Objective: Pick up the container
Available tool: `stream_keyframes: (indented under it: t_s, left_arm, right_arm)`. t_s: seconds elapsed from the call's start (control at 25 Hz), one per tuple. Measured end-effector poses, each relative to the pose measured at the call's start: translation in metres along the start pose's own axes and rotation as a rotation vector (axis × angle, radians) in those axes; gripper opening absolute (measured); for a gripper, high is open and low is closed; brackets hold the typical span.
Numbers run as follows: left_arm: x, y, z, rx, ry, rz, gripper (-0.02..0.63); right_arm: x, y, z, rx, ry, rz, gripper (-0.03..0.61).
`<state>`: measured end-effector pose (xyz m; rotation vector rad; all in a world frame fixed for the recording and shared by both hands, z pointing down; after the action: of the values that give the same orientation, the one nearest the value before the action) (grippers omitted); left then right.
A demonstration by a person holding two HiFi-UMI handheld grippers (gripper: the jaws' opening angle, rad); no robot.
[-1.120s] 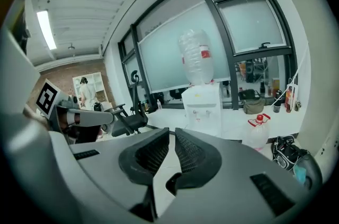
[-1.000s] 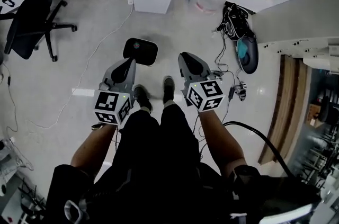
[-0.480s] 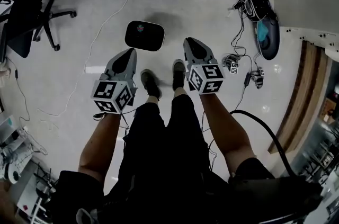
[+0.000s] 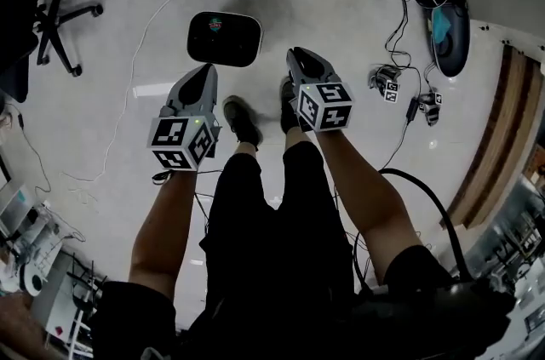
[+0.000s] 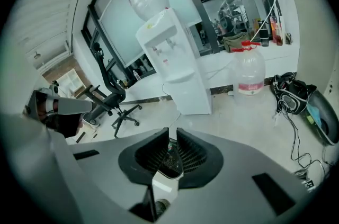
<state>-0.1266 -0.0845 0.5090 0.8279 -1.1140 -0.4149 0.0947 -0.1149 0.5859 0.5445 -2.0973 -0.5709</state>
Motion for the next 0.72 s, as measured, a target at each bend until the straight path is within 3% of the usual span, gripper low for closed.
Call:
stream_keyframes:
  t_s: [0.44, 0.6, 0.72]
  left_arm:
    - [0.091, 0.081, 0.014, 0.006, 0.017, 0.093, 0.009]
    - [0.111, 0.107, 0.017, -0.045, -0.013, 0.106, 0.009]
    - [0.126, 0.125, 0.019, -0.031, -0.005, 0.131, 0.009]
  right_arm:
    - [0.085, 0.084, -0.072, 0.062, 0.019, 0.122, 0.014]
    - [0.111, 0.115, -0.097, 0.119, 0.025, 0.155, 0.064]
    - [0.129, 0.136, -0.11, 0.143, 0.026, 0.18, 0.071]
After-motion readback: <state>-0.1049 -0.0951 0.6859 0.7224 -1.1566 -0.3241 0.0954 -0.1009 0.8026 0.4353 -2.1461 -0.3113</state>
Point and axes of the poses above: the fingertips, and each gripper's own axes: x forward along the fingers, z to its left, y out of its underside, the point moved 6 cm from there along -x, backward along the fingers, and after that the axes turned 11 degrees about x, right-handed, at the moved point
